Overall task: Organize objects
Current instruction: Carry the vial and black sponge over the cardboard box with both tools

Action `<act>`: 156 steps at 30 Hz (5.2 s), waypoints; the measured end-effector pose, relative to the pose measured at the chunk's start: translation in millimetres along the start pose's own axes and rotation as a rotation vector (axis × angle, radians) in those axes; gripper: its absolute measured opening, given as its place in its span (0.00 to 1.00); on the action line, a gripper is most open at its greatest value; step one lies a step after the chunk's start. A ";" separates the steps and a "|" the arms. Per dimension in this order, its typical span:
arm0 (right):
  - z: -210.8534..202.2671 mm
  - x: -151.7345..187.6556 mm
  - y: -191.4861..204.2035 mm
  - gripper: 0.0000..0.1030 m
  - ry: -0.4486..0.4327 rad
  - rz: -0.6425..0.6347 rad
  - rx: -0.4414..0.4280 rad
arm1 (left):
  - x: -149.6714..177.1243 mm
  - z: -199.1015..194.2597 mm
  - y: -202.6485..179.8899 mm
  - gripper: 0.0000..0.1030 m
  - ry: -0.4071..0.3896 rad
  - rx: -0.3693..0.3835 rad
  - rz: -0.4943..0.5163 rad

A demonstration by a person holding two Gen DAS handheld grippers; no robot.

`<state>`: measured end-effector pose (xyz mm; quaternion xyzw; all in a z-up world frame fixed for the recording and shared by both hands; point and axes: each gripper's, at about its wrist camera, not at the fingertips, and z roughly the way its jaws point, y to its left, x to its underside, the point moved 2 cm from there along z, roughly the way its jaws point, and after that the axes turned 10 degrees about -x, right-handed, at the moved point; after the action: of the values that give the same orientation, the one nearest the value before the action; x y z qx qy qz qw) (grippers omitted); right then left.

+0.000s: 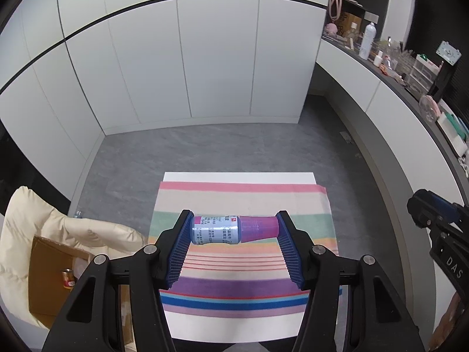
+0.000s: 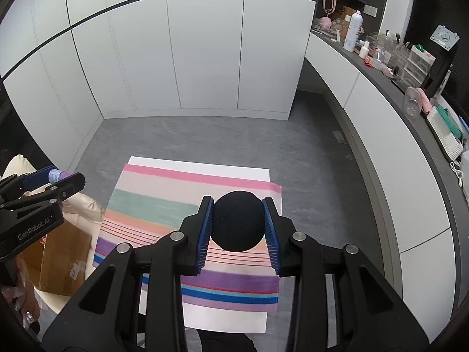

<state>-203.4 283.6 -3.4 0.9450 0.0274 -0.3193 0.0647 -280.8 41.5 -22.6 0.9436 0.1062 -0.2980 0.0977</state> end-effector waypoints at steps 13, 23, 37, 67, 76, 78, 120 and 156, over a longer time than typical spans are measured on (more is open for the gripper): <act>-21.3 43.0 -1.5 0.34 0.021 0.003 -0.016 | 38.2 -25.5 -1.7 0.56 -0.008 0.025 0.024; -39.0 89.3 4.4 0.34 0.002 -0.025 -0.001 | 84.5 -44.8 -8.3 0.56 -0.039 0.015 0.042; -59.2 164.1 0.5 0.34 0.027 -0.021 -0.034 | 138.6 -67.2 -0.5 0.56 -0.028 0.065 0.089; -93.5 279.0 -0.5 0.34 0.118 0.018 -0.094 | 224.9 -90.7 35.8 0.56 0.008 0.069 0.089; -107.0 299.1 -0.5 0.34 0.142 0.015 -0.076 | 246.5 -71.5 47.7 0.56 0.076 0.073 0.047; -109.3 307.1 -2.3 0.34 0.142 0.032 -0.081 | 252.6 -70.5 49.0 0.56 0.088 0.079 0.038; -78.8 289.5 18.9 0.34 0.168 0.002 -0.095 | 287.1 -32.4 110.0 0.56 0.199 0.058 -0.091; 5.7 256.3 304.7 0.34 0.291 -0.486 -0.450 | 353.3 -45.2 316.9 0.56 0.207 -0.152 -0.435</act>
<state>25.1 -16.2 -131.5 0.9086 0.3298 -0.1735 0.1888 108.2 -200.8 -154.0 0.9141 0.3381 -0.2048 0.0905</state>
